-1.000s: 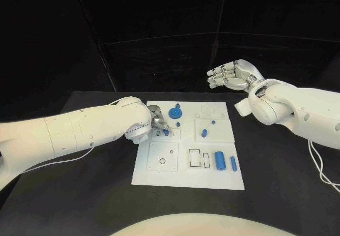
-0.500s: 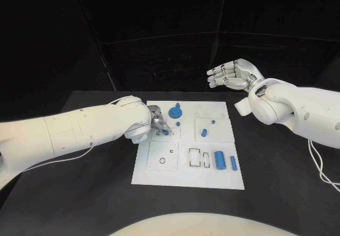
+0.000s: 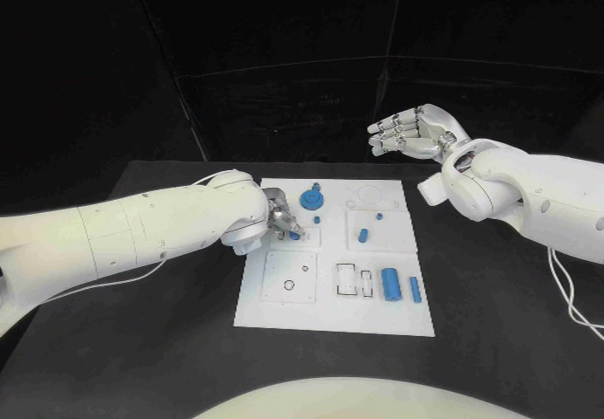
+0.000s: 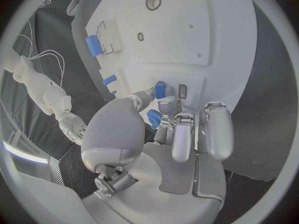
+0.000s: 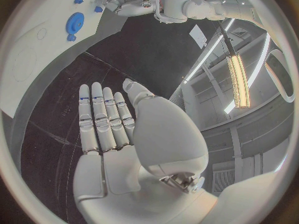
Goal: Assemble the parts on the task board
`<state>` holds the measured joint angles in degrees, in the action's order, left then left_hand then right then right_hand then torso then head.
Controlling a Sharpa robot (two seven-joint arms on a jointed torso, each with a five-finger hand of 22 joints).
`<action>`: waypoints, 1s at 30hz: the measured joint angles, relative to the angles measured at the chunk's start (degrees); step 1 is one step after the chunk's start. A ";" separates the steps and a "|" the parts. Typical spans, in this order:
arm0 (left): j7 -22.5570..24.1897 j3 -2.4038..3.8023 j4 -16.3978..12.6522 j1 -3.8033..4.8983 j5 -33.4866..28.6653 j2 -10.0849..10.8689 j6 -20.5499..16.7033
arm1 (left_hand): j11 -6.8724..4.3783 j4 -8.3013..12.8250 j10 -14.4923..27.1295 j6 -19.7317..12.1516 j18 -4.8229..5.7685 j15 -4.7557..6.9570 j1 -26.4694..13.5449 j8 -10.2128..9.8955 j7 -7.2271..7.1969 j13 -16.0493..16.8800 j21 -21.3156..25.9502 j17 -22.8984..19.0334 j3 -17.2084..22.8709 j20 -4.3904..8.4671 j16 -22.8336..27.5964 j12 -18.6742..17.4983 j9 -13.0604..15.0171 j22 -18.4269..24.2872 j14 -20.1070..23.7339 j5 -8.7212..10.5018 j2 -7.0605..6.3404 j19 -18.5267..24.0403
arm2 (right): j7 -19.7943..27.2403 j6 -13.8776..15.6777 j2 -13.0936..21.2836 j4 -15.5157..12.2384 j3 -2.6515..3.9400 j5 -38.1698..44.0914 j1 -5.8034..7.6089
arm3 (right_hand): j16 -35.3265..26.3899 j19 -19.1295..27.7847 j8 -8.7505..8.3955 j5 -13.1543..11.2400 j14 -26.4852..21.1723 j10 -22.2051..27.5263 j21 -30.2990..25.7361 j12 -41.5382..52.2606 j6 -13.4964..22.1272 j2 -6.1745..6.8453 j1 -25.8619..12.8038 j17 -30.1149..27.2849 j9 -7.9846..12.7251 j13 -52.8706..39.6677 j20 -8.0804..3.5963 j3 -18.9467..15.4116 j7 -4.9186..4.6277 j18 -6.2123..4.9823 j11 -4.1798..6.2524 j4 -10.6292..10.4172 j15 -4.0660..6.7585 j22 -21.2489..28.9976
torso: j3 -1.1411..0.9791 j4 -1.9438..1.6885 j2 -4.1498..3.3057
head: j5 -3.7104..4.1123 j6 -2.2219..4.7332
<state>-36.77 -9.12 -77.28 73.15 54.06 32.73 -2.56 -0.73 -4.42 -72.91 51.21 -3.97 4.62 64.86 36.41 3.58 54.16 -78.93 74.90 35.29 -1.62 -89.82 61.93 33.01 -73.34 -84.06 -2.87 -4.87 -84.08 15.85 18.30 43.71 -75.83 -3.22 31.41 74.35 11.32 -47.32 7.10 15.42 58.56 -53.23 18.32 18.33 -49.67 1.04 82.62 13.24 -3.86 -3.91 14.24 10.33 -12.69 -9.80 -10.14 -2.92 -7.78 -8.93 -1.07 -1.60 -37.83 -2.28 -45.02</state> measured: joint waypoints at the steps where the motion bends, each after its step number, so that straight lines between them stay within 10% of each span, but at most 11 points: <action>1: 0.00 0.00 0.00 0.00 0.01 0.00 0.04 | 0.00 0.00 0.00 0.00 0.00 0.00 0.00 0.00 0.00 0.02 0.00 0.00 0.00 0.00 0.00 0.05 0.04 -0.06 0.00 0.00 0.00 0.00 | 0.01 -0.01 0.00 0.00 0.00 0.00 0.00 | 0.00 0.00 0.00 0.00 0.00 0.00 0.00 0.00 0.00 0.00 0.00 0.00 0.00 0.00 0.00 0.00 0.00 0.00 0.00 0.00 0.00 0.00 | 0.00 0.00 -0.01 | 0.00 0.00; 30: -0.28 0.01 2.37 0.08 0.17 -1.63 1.97 | -1.83 2.22 -2.26 1.77 0.01 0.85 -5.02 1.57 -1.72 1.93 -1.29 0.00 -0.20 0.80 0.00 2.20 0.94 -1.60 -0.02 0.02 0.03 0.01 | 0.13 -0.30 -0.30 0.19 0.00 0.00 0.00 | -0.24 0.00 0.00 0.00 0.00 0.00 -0.20 0.00 0.00 0.30 -0.30 -0.05 0.00 0.07 0.00 0.00 0.00 0.00 0.00 0.00 0.00 0.05 | -0.04 0.05 -0.02 | 0.24 -0.30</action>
<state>-37.05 -9.10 -74.91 73.23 54.23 31.09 -0.59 -2.56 -2.20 -75.17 52.99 -3.96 5.47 59.84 37.98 1.85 56.09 -80.21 74.90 35.09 -0.82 -89.83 64.13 33.95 -74.95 -84.09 -2.85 -4.84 -84.07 15.98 18.00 43.40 -75.64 -3.22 31.42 74.35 11.08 -47.32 7.10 15.42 58.56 -53.23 18.12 18.33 -49.67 1.34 82.32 13.20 -3.87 -3.85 14.24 10.33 -12.69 -9.80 -10.14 -2.92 -7.78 -8.88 -1.10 -1.54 -37.85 -2.04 -45.32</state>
